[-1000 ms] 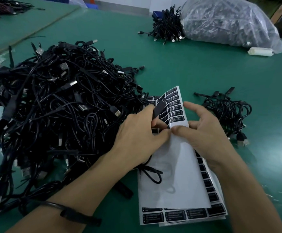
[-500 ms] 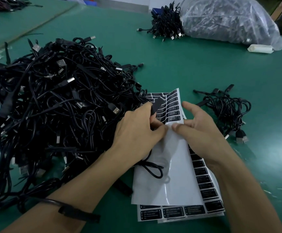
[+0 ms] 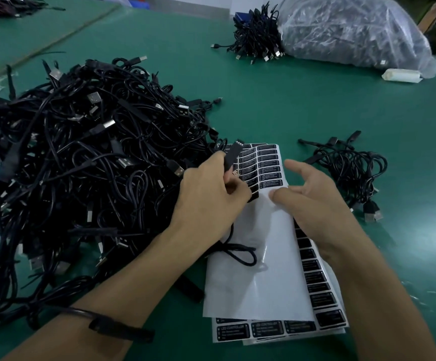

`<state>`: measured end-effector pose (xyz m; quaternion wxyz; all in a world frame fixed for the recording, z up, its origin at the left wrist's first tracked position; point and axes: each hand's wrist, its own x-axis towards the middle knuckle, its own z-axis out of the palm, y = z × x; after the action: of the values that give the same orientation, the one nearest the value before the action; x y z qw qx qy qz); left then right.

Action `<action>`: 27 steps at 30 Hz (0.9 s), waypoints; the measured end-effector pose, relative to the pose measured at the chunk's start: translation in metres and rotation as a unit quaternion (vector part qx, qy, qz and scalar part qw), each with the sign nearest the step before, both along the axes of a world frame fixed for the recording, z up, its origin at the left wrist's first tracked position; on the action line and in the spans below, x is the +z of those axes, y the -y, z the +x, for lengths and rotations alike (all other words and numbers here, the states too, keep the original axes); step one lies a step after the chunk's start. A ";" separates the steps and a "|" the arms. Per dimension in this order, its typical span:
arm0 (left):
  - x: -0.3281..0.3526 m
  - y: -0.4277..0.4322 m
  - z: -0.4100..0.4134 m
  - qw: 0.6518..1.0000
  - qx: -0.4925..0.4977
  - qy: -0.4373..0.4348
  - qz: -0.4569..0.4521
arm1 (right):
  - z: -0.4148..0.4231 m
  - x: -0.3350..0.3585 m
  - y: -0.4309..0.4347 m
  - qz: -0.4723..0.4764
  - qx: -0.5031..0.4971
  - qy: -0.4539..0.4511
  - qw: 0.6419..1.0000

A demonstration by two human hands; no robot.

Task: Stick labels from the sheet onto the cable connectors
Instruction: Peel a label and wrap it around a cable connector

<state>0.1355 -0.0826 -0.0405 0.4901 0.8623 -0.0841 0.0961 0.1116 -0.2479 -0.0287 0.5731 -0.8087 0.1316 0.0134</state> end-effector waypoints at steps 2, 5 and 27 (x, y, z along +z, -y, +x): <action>0.001 0.001 -0.003 1.000 -0.022 -0.002 0.003 | -0.001 0.002 0.000 0.020 0.010 0.002 1.000; 0.002 0.001 -0.007 0.999 -0.043 -0.002 0.005 | -0.002 0.004 -0.003 0.047 0.029 0.005 0.998; -0.004 -0.003 0.002 0.993 0.015 0.058 -0.100 | -0.006 0.001 -0.004 -0.213 0.000 0.028 0.977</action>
<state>0.1371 -0.0799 -0.0445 0.5667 0.8030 -0.0894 0.1614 0.1055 -0.2439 -0.0279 0.3912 -0.9123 0.1153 -0.0375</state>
